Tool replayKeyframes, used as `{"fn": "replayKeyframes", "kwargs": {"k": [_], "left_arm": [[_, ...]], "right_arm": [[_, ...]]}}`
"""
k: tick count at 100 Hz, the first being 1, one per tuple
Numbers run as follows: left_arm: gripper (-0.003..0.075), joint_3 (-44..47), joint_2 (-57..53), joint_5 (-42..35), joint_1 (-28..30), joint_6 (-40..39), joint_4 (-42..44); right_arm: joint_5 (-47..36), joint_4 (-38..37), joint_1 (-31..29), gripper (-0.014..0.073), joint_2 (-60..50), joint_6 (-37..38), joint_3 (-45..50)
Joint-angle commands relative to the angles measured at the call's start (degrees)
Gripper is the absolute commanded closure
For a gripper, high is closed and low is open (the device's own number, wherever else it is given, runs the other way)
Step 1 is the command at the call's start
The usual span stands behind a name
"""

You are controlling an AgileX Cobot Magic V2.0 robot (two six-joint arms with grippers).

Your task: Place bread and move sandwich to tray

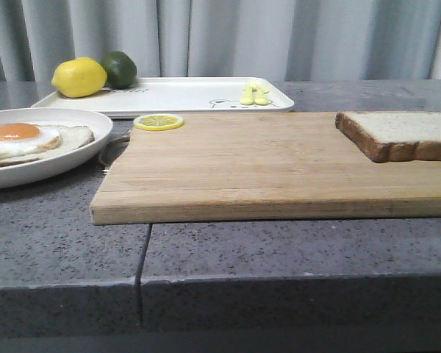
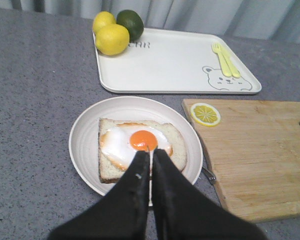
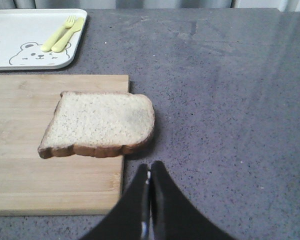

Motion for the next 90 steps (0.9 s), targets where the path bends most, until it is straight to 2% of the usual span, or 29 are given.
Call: {"fn": "replayKeyframes", "kwargs": {"k": [1,17,27,37,46,53,56,63,90], "left_arm": [[0.0739,-4.4,4.0,-0.2,0.1,-0.2,-1.6],[0.0736,-4.4,7.0,-0.6,0.1,0.1,-1.6],[0.0688,-4.4,7.2,-0.5,0.1,4.1,-2.6],[0.0553,-4.4,7.2,-0.5,0.1,5.8,-3.1],[0.0381,-4.4,7.2,-0.6,0.1,5.8,-3.1],[0.0250,-4.4,7.2,-0.6,0.1,5.8,-3.1],[0.0200,-4.4,7.2,-0.8,0.1,5.8,-3.1],[0.0148,-4.4,7.2,-1.5,0.1,5.8,-3.1],[0.0161,-4.4,7.2,-1.5,0.1,5.8,-3.1]], "right_arm": [[-2.5,0.3,0.1,0.0661,3.3,0.1,-4.5],[-2.6,0.5,0.1,0.0645,4.4,0.1,-4.9],[-2.0,1.0,0.1,0.0551,4.4,0.1,-4.9],[-1.6,1.3,0.1,0.0347,4.4,0.1,-4.9],[-1.4,1.9,0.1,0.0162,4.4,0.1,-4.9],[-1.4,1.9,0.1,0.0081,4.4,0.1,-4.9],[-1.4,1.9,0.1,0.0070,4.4,0.1,-4.9],[-1.4,1.9,0.1,0.0075,4.4,0.1,-4.9],[-1.6,1.9,0.1,0.0075,4.4,0.1,-4.9]]}}
